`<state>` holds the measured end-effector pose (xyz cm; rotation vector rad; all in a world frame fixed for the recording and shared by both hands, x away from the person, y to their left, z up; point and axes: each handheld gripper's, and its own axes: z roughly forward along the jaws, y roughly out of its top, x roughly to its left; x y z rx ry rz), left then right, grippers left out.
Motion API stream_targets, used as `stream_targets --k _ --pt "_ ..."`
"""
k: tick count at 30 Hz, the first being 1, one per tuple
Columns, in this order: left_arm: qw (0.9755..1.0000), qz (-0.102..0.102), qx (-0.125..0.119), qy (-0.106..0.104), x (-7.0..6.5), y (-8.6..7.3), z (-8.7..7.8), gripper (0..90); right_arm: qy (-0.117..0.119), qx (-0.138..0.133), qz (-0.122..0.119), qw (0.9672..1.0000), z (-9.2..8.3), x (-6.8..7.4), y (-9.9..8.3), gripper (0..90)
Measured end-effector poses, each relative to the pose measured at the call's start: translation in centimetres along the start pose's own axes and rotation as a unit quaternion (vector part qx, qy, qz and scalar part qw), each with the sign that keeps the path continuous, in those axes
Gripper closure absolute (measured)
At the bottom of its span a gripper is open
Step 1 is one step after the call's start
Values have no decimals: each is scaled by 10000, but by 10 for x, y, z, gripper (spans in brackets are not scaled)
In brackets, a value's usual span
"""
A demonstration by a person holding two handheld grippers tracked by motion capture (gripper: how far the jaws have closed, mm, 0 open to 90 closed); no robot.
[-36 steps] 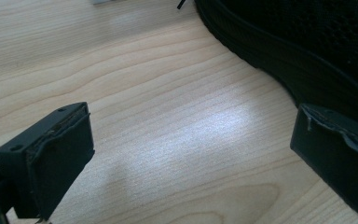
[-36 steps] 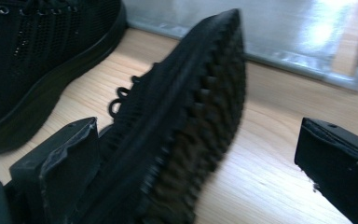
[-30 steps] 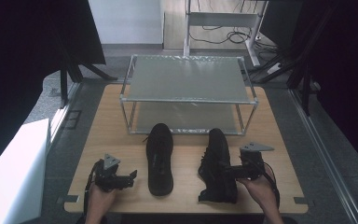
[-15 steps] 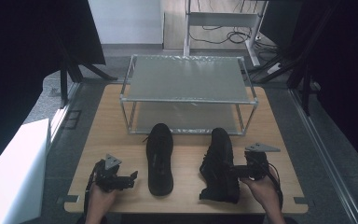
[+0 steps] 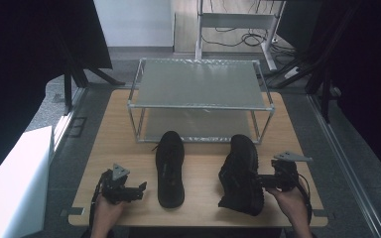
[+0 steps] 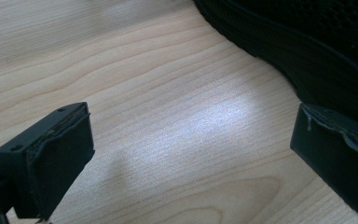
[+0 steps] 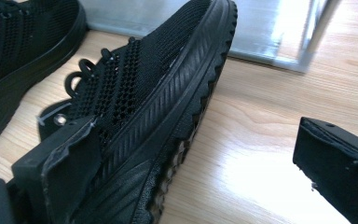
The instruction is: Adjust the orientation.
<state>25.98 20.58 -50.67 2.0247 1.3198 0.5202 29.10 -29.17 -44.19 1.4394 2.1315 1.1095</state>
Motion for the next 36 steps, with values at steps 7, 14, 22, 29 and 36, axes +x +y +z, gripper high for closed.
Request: stream_targets --k 7,14,22,29,36 --pt "10000 18 23 -7 -1 0 1 0 -180 -135 174 9996 -13 -17 -8 49" --pt "10000 23 35 -30 -2 1 2 0 -273 -178 233 9992 -20 -32 -17 107" --pt "10000 5 37 -68 -2 0 2 0 -613 40 352 9975 -24 -57 -31 136" --pt "9997 -122 151 -136 -2 1 3 0 -605 -5 626 9962 -26 -75 -40 136" --pt "9996 -192 178 -131 -3 4 1 0 -431 -126 567 9974 -30 -77 -44 141"
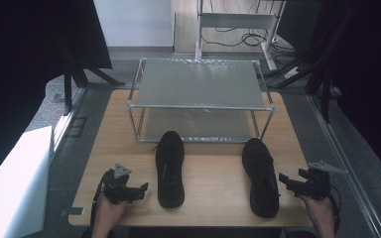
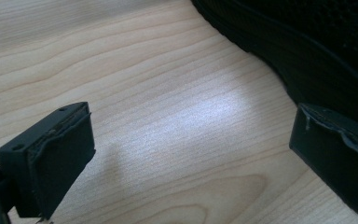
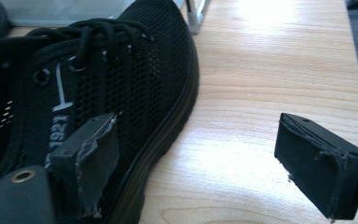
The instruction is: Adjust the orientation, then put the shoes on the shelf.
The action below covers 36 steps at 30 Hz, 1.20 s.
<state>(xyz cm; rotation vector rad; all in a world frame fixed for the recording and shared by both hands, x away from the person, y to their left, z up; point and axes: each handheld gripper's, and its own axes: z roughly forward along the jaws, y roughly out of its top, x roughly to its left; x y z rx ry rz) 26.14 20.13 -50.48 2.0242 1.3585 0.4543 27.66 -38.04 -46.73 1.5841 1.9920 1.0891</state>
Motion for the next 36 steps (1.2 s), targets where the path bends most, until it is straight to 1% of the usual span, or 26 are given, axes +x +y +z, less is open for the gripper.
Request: stream_targets --k 4,5,7,8,11,13,14,15,16,17,18,19,21,23,25,27,28,30,31,33,36 --pt "10000 -4 -47 34 -1 1 -2 5 133 -110 -14 9999 -3 1 -1 142" --pt "10000 -3 -59 41 -1 2 -3 8 186 -185 -25 9997 -5 3 -1 137" --pt "10000 -11 -64 36 -2 3 -4 10 210 -231 -13 9995 -6 4 -1 137" --pt "10000 -29 -74 39 -2 3 -4 11 265 -246 -23 9993 -7 4 -1 136" --pt "9999 -61 -147 48 -4 5 -7 12 336 -337 -26 9989 -8 6 -1 133" --pt "9997 -118 -228 32 -5 8 -9 12 406 -372 -8 9985 -7 8 0 132" --pt "9994 -164 -290 10 -6 10 -11 12 492 -394 33 9980 -6 9 0 131" --pt "9992 -207 -345 -20 -6 13 -12 12 492 -394 33 9980 -6 9 0 131" --pt "9988 -264 -416 -46 -7 15 -13 12 568 -406 85 9975 -4 11 1 133" --pt "9983 -312 -484 -66 -7 17 -14 14 592 -365 79 9975 -3 12 1 133" --pt "9974 -380 -593 -140 -10 23 -15 16 619 -342 92 9975 -1 13 1 132" --pt "9974 -380 -593 -140 -10 23 -15 16 619 -342 92 9975 -1 13 1 132" --pt "9968 -389 -679 -175 -14 29 -15 16 665 -292 127 9973 3 16 1 132" --pt "9960 -385 -759 -284 -19 35 -14 16 719 -245 157 9970 6 19 1 132" --pt "9952 -393 -807 -383 -24 41 -10 13 759 -290 193 9965 10 22 1 130" --pt "9946 -396 -807 -528 -30 46 -4 10 824 -289 234 9959 13 23 2 130" --pt "9947 -375 -792 -546 -33 48 -2 8 848 -284 258 9957 17 24 2 130" --pt "9952 -302 -741 -565 -39 51 3 8 872 -288 287 9954 19 24 2 128" --pt "9957 -246 -684 -574 -43 54 8 6 897 -297 350 9949 23 23 2 128" --pt "9956 -254 -685 -581 -44 54 11 5 899 -307 366 9948 26 23 3 131" --pt "9949 -359 -682 -649 -45 55 17 5 878 -284 356 9951 30 24 3 138"
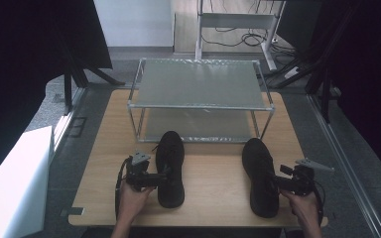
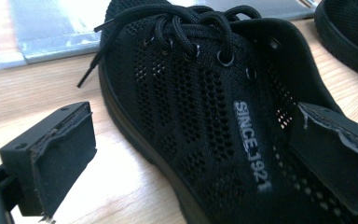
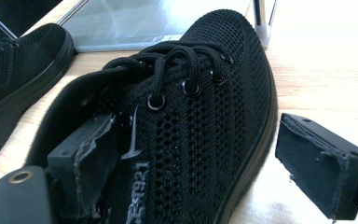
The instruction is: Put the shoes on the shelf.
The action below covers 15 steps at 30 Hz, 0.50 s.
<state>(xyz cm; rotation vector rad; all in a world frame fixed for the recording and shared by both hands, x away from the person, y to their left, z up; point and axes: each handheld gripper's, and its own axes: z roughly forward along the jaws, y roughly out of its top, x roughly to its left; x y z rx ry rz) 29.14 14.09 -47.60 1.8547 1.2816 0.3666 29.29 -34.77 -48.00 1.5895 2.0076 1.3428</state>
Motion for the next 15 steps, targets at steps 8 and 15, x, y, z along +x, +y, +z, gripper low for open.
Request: stream_targets --k 8,15 --pt "9998 -24 188 90 -2 0 21 11 -319 90 -155 9993 20 7 0 238" --pt "9995 8 200 232 -2 2 32 51 -523 12 -196 9984 25 7 -1 287"
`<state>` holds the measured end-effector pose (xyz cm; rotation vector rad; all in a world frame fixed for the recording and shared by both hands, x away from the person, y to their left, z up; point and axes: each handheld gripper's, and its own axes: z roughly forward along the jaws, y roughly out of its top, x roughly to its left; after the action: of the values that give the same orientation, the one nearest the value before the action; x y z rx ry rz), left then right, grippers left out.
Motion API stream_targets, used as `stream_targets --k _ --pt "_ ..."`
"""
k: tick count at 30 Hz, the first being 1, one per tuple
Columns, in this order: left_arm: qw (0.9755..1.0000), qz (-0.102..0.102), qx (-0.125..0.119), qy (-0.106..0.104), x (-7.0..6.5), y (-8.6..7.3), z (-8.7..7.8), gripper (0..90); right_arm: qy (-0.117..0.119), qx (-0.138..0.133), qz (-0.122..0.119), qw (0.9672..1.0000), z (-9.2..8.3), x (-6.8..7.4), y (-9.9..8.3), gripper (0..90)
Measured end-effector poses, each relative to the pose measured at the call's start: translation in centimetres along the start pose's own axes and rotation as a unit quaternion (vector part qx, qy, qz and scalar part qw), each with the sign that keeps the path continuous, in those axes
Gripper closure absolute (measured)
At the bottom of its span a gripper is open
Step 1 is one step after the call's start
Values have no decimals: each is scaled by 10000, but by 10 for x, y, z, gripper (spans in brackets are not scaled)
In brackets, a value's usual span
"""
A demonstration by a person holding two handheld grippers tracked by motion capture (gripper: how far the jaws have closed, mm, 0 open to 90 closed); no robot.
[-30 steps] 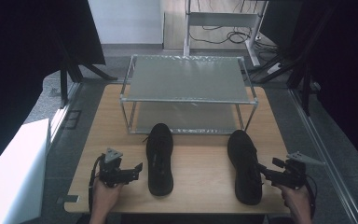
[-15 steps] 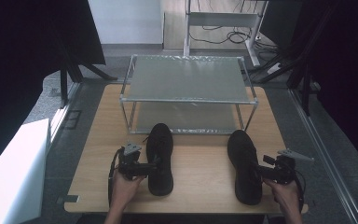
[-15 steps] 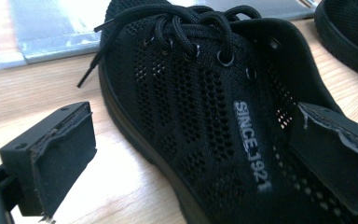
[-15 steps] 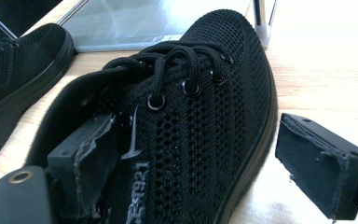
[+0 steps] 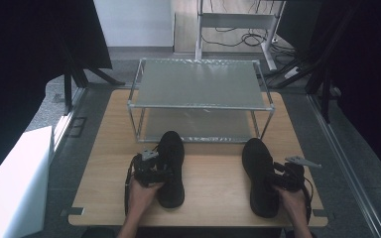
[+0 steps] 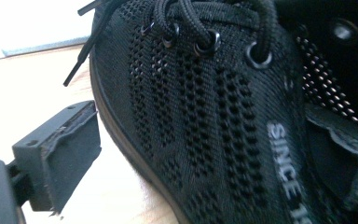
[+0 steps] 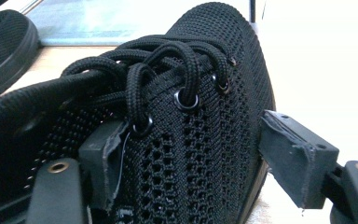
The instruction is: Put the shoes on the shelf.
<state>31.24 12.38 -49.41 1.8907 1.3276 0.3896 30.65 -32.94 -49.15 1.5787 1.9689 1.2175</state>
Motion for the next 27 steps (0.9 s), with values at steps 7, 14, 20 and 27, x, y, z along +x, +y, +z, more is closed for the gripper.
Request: stream_targets --k 7,14,20,27 --pt "9992 241 42 308 -5 1 2 289 -334 -62 -159 9993 0 1 -2 490" --pt "9994 184 9 298 6 0 -3 505 -606 -47 -270 9978 -3 2 -1 665" --pt "9992 108 31 387 17 -1 -9 701 -615 -62 -83 9981 -6 -1 -1 713" --pt "9989 -433 -162 -88 40 -5 -13 787 -166 -155 593 9980 -11 -18 -1 723"
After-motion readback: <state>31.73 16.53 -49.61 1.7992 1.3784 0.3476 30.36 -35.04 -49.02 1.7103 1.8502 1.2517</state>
